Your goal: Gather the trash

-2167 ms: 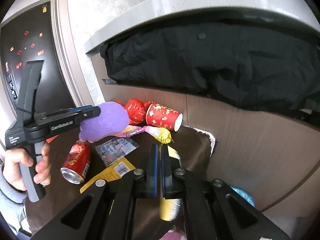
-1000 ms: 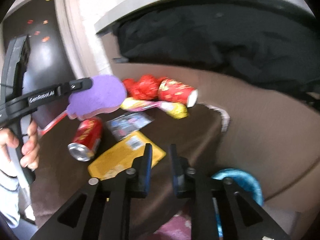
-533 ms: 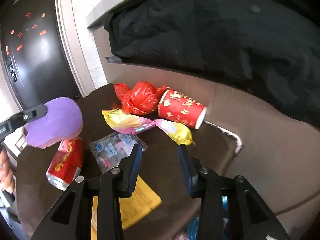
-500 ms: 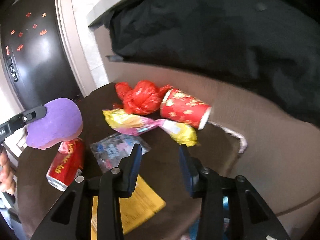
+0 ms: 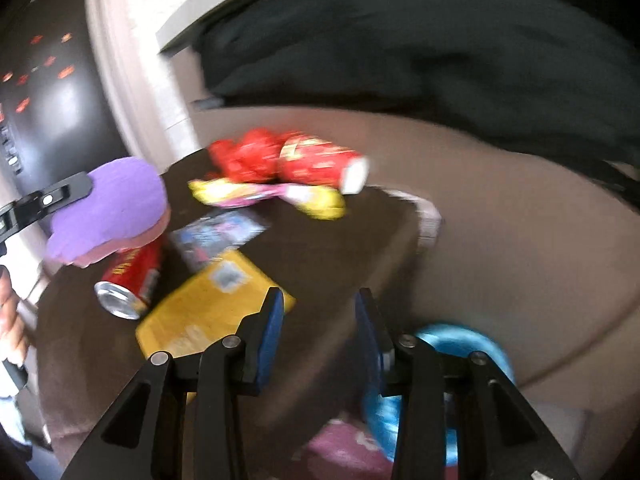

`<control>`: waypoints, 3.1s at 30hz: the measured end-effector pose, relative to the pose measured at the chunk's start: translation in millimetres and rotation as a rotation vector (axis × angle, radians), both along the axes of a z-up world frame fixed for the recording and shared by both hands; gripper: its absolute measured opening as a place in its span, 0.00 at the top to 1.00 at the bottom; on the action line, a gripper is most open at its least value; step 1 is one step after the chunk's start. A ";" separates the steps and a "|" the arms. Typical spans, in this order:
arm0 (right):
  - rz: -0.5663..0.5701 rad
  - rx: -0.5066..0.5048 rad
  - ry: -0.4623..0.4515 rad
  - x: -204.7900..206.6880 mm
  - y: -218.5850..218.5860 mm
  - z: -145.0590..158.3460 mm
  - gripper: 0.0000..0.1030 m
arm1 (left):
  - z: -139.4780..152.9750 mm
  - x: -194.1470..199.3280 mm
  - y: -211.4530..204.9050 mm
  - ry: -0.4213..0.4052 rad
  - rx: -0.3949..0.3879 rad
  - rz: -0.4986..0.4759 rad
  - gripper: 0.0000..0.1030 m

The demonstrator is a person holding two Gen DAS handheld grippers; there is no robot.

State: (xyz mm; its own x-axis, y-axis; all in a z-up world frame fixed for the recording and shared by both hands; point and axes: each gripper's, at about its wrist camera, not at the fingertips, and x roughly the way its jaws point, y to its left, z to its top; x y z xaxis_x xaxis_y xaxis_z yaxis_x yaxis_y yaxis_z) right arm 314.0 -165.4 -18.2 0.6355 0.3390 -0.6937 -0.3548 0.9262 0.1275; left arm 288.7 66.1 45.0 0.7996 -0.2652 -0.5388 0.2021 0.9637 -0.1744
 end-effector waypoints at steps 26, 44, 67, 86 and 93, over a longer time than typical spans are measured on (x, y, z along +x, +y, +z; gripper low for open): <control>0.265 0.074 0.094 -49.4 106.9 -21.7 0.64 | -28.1 -32.3 134.2 0.065 -0.029 0.349 0.80; 0.334 -0.092 0.168 24.3 264.5 -28.1 0.53 | -53.5 -68.8 228.8 0.080 -0.120 0.472 0.80; 0.585 -0.377 0.062 -29.5 268.1 -25.5 0.35 | -47.9 -82.2 213.1 0.078 -0.110 0.441 0.80; 0.228 -0.048 -0.126 -28.1 108.6 51.3 0.35 | -1.6 -46.4 79.4 0.032 -0.075 0.206 0.80; 0.051 0.019 -0.218 -36.2 9.1 92.1 0.35 | 25.4 -15.0 -15.9 -0.013 -0.092 0.027 0.80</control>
State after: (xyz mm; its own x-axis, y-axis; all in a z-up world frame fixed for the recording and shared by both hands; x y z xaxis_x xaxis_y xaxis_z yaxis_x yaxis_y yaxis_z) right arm 277.9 -156.3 73.9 0.7515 0.3864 -0.5348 -0.4223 0.9045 0.0602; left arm 273.7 50.2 70.5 0.8139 -0.2911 -0.5028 0.1788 0.9489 -0.2600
